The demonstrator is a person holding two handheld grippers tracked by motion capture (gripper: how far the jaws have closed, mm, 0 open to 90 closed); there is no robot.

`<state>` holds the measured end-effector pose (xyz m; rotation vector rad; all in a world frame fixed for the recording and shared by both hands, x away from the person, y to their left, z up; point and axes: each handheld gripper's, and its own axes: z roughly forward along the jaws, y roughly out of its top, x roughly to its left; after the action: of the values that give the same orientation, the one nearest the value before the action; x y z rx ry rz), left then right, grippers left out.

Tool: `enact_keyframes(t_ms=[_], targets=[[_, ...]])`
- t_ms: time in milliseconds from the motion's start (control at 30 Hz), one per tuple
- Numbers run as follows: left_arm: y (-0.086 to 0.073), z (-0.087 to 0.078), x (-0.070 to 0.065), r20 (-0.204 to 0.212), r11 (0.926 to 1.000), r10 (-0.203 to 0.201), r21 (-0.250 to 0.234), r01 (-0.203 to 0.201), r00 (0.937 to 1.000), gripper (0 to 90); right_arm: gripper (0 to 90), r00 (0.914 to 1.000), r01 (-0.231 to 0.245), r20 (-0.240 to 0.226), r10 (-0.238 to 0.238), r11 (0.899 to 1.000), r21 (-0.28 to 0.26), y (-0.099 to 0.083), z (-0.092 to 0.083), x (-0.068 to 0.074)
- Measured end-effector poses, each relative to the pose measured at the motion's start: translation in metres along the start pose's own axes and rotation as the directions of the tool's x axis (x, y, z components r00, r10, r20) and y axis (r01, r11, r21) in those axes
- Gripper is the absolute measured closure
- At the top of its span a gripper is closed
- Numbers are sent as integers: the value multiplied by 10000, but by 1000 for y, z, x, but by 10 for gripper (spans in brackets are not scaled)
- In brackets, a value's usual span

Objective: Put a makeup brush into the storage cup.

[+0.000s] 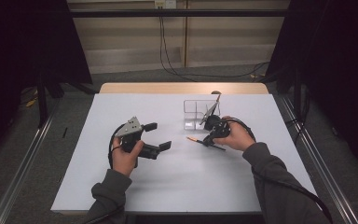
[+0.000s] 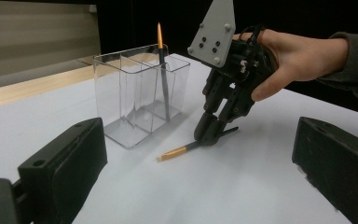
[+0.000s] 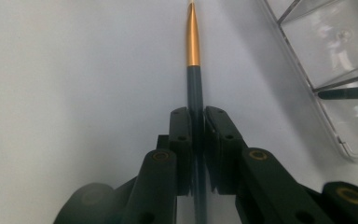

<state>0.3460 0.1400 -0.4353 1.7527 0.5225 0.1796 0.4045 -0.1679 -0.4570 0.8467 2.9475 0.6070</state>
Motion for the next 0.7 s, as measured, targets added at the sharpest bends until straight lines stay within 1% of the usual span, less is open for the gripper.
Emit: enact_keyframes(t_ms=[67, 100, 133, 233, 267, 300, 333, 367, 467, 500, 533, 600, 700], targets=[[0, 0, 0, 19, 10000, -4, -17, 4, 10000, 28, 835, 10000, 45, 56, -45, 10000, -44, 0, 0, 0], [0, 0, 0, 24, 10000, 0, -12, 0, 10000, 28, 836, 9999, -59, 107, 59, 10000, -6, 0, 0, 2], [0, 0, 0, 44, 10000, 16, -1, -16, 10000, 28, 836, 9999, 10, 104, -10, 10000, -38, 0, 0, 1], [0, 1, -1, 56, 10000, 6, -35, -6, 10000, 28, 837, 9998, -147, 98, 147, 9999, -17, 0, 0, 1], [0, 1, -1, 53, 10000, 10, -30, -10, 10000, 28, 837, 9999, -10, 114, 11, 10000, -28, -1, 0, 0], [0, 0, -1, 33, 10000, 9, -9, -9, 10000, 28, 837, 9997, -187, 152, 188, 9998, -62, 0, 0, 1], [0, 0, -1, 15, 10000, 5, 12, -5, 10000, 28, 838, 9999, -56, 161, 56, 10000, 11, 0, 0, 1], [0, 0, -1, 27, 10000, 18, -4, -18, 10000, 28, 838, 9996, -215, 200, 216, 9998, -53, 0, 0, 1], [0, -1, -1, 17, 10000, -24, -75, 24, 10000, 28, 838, 9994, -281, 194, 279, 9996, 96, 1, -1, 1], [0, -1, -1, 37, 10000, -14, -82, 14, 10000, 28, 838, 9990, -402, 201, 399, 9991, 126, 1, -1, 2], [0, -1, -1, -10, 10000, -2, -70, 2, 10000, 28, 838, 9996, -200, 206, 197, 9997, 149, 2, 0, 1], [0, -2, -1, -20, 10000, -2, -68, 2, 10000, 28, 838, 9992, -279, 279, 270, 9991, 307, 4, -1, 3], [0, -3, -1, -8, 10000, 13, -29, -13, 10000, 28, 838, 9990, -347, 309, 337, 9989, 321, 4, -1, 3]])
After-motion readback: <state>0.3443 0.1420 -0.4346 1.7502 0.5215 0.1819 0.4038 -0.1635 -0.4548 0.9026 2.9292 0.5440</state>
